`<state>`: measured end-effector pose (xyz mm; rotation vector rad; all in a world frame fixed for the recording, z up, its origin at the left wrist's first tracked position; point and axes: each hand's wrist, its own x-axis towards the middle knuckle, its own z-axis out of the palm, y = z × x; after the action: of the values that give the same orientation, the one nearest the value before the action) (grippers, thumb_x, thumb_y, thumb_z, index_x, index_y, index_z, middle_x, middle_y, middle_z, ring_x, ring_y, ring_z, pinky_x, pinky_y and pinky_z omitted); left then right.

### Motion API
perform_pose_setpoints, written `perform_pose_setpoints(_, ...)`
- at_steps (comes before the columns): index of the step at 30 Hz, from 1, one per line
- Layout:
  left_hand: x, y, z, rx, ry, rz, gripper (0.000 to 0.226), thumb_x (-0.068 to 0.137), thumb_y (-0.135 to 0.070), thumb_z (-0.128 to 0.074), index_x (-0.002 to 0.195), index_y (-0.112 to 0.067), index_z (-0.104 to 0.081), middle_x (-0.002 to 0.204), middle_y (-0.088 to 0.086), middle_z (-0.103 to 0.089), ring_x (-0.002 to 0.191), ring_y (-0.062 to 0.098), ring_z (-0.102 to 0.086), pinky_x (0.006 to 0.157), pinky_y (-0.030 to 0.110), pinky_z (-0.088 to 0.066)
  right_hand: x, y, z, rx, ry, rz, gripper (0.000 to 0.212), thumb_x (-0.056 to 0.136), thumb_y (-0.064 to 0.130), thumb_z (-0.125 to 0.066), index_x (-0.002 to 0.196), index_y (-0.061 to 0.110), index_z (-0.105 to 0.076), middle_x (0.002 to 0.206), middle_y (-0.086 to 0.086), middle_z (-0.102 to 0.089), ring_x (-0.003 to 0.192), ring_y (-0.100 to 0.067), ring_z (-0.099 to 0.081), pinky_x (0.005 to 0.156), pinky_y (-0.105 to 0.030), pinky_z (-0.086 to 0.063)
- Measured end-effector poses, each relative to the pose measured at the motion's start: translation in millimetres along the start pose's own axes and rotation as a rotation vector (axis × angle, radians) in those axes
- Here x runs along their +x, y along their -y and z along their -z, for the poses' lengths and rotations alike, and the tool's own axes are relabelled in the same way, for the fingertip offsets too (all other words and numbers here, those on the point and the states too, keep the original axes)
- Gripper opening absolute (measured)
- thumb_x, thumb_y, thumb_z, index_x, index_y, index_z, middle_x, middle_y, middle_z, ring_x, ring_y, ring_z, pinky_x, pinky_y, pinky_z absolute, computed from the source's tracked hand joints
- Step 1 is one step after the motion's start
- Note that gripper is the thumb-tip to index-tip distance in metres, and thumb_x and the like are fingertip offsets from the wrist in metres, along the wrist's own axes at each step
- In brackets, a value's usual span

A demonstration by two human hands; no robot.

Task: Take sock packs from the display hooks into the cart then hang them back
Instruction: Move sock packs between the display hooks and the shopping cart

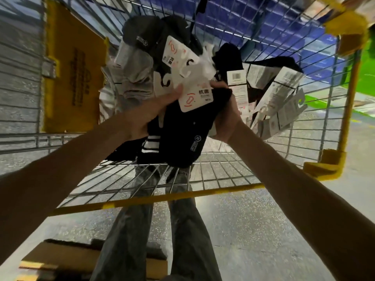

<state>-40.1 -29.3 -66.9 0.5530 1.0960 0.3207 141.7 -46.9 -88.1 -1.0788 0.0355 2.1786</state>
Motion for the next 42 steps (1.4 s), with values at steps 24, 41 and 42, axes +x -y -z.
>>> perform_pose_setpoints(24,28,29,16,0.006,-0.190,0.115,0.027,0.082,-0.017,-0.071,0.109,-0.021,-0.071,0.107,0.000,-0.075,0.096,0.018,-0.073,0.083,0.033,-0.058,31,-22,68,-1.215,-0.878,0.543,0.036,0.095,0.022,-0.051,0.128,0.008,-0.047,0.112,-0.013,-0.053,0.095,-0.017,-0.050,0.078,-0.033,-0.050)
perform_pose_setpoints(41,41,36,7,0.117,-0.240,0.018,0.035,0.081,-0.017,-0.076,0.113,-0.027,-0.069,0.106,-0.011,-0.075,0.107,0.011,-0.066,0.094,0.033,-0.047,20,34,101,-1.641,-0.792,0.125,0.034,0.101,0.024,-0.039,0.128,0.005,-0.044,0.120,-0.023,-0.049,0.108,-0.035,-0.050,0.091,-0.042,-0.043)
perform_pose_setpoints(42,39,32,7,0.100,-0.272,-0.003,0.033,0.082,-0.016,-0.075,0.113,-0.027,-0.069,0.104,-0.012,-0.075,0.102,0.007,-0.067,0.089,0.029,-0.048,13,36,92,-1.638,-0.774,0.176,0.029,0.102,0.022,-0.034,0.116,0.003,-0.051,0.104,-0.020,-0.056,0.095,-0.032,-0.054,0.081,-0.036,-0.043)
